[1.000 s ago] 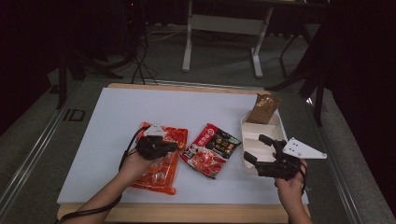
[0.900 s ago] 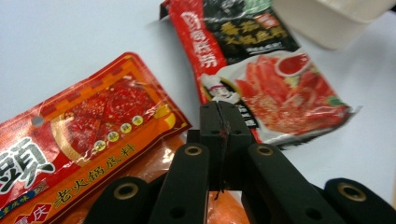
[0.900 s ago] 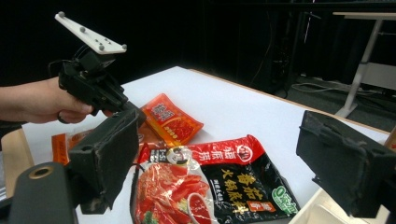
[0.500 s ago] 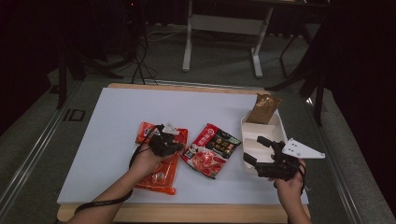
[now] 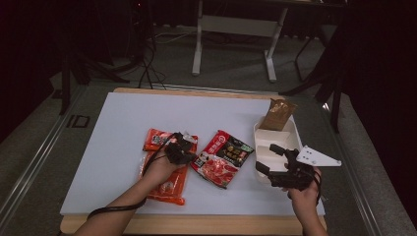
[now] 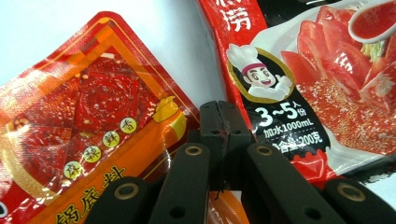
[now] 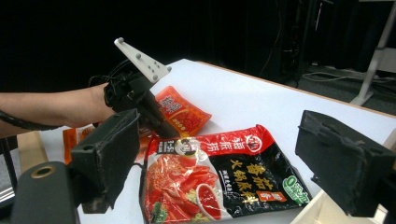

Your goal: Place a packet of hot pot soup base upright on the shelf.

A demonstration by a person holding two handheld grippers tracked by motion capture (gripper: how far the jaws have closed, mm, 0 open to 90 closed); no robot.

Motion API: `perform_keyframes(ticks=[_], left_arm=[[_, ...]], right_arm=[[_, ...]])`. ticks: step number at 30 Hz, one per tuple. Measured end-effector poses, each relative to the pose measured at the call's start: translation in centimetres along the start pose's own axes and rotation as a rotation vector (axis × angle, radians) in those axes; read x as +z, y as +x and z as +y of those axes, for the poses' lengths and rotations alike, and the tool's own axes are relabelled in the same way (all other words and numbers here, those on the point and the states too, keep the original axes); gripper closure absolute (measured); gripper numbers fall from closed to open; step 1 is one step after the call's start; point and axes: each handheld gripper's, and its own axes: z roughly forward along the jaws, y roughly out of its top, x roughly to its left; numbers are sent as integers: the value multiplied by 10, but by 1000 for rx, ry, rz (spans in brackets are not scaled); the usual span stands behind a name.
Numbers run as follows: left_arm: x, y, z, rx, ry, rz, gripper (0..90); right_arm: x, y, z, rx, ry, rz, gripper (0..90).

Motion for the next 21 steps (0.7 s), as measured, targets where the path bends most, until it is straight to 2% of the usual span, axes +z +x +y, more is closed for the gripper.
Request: perform_keyframes(ticks=[6, 11, 13, 21], left_arm=[[-3, -8, -1, 19, 17, -18, 898], [-5, -16, -2, 27, 42, -66, 898], [-5, -21, -2, 42, 44, -61, 898], [-5, -32, -3, 48, 47, -93, 898]], right_arm=[[0, -1, 0, 4, 0, 1, 137], [1, 0, 0, 8, 4, 0, 137], [0, 0, 0, 9, 3, 4, 137], [1, 3, 1, -3, 10, -1, 137]])
